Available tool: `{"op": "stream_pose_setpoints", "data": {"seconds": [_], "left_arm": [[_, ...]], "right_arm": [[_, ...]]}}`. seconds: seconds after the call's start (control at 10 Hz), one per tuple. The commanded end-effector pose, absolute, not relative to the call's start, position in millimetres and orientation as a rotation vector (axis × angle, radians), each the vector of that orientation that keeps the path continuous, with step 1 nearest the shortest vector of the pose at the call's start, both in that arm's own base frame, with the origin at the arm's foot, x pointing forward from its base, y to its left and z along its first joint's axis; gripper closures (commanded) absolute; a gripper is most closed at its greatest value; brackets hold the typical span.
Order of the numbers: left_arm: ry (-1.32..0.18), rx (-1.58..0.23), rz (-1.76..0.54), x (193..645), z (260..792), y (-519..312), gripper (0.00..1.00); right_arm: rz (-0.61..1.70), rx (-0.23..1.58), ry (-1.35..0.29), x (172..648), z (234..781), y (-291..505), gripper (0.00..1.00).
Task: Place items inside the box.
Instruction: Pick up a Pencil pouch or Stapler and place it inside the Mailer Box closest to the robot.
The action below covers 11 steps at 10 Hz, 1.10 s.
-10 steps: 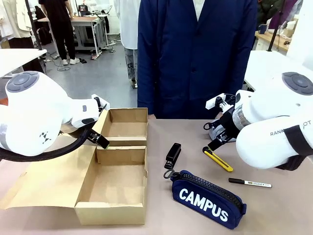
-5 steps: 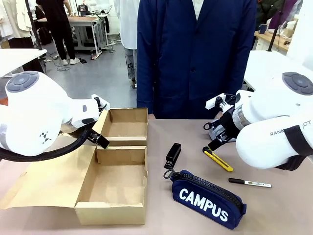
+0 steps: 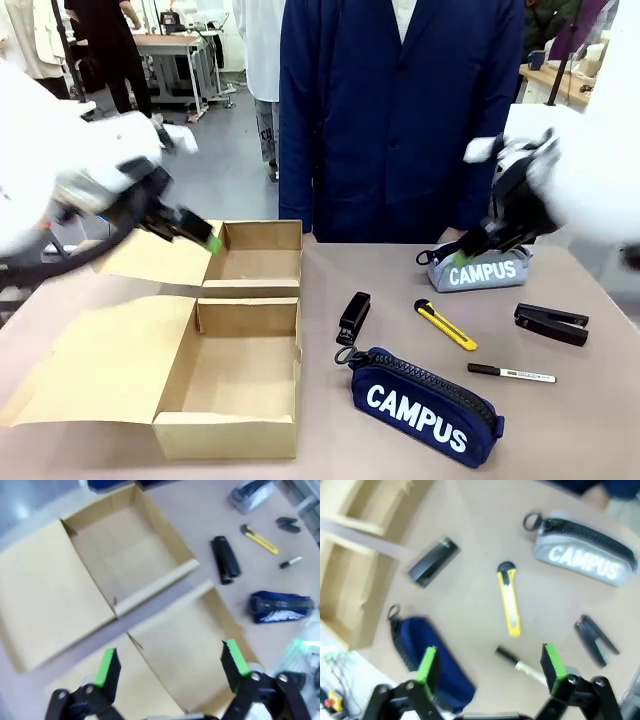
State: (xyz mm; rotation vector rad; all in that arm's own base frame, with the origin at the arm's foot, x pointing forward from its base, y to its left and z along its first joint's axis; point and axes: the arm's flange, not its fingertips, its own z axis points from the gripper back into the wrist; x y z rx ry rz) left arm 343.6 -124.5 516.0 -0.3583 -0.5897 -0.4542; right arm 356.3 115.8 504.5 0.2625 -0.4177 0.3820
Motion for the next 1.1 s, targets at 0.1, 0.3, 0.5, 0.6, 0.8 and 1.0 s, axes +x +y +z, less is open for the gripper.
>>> {"op": "stream_pose_setpoints", "data": {"seconds": [0.1,0.3,0.5,0.6,0.8,1.0], "left_arm": [[-0.468,-0.713,-0.231,304.7,546.8,4.7,0.0],[-0.539,-1.047,0.189,287.7,506.1,136.5,0.0],[-0.697,-1.28,0.567,249.1,450.6,197.2,0.0],[-0.756,-1.333,0.707,238.3,425.5,198.0,0.0],[-0.581,-1.139,0.418,227.6,447.0,243.3,0.0],[-0.581,-1.139,0.418,227.6,447.0,243.3,0.0]], "right_arm": [[0.091,0.574,-0.399,321.0,554.8,-10.2,0.0],[-0.177,0.877,-0.486,296.2,528.7,-140.5,0.0],[-0.407,1.085,-0.642,271.5,471.8,-231.7,0.0],[-0.475,1.103,-0.738,257.1,443.5,-250.9,0.0],[-0.475,1.007,-0.598,231.6,457.9,-258.7,0.0],[-0.475,1.007,-0.598,231.6,457.9,-258.7,0.0]]}}
